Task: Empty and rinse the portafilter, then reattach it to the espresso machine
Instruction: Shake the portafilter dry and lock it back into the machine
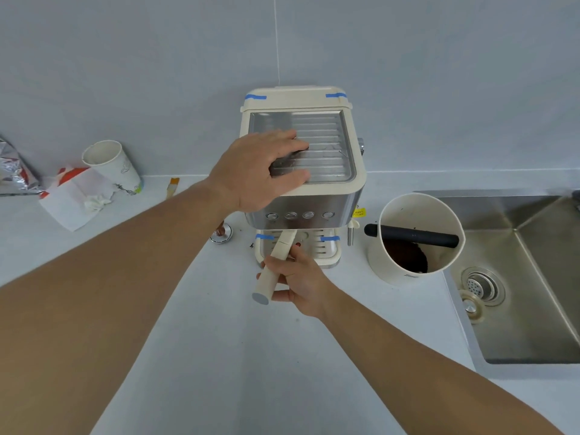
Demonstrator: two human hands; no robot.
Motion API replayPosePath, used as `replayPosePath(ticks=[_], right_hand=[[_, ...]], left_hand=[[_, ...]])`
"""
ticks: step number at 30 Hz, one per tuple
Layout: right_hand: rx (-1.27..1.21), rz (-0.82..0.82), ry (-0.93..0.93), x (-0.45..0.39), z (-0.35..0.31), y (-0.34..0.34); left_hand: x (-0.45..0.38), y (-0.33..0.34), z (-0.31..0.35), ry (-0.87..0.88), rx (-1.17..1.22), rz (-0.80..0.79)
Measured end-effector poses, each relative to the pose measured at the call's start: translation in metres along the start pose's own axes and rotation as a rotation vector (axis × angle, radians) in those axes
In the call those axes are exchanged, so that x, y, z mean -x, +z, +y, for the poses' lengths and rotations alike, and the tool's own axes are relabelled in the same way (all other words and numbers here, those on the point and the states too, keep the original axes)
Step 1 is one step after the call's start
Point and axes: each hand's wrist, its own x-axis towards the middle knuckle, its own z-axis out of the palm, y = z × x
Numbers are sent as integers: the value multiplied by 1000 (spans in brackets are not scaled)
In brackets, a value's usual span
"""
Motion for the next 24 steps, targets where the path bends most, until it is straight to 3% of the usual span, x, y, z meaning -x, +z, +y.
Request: replayPosePath(ticks=[24], right_hand=[[-185, 181, -141, -30, 19, 40]], left_hand=[[-1, 0, 1, -15, 26, 21]])
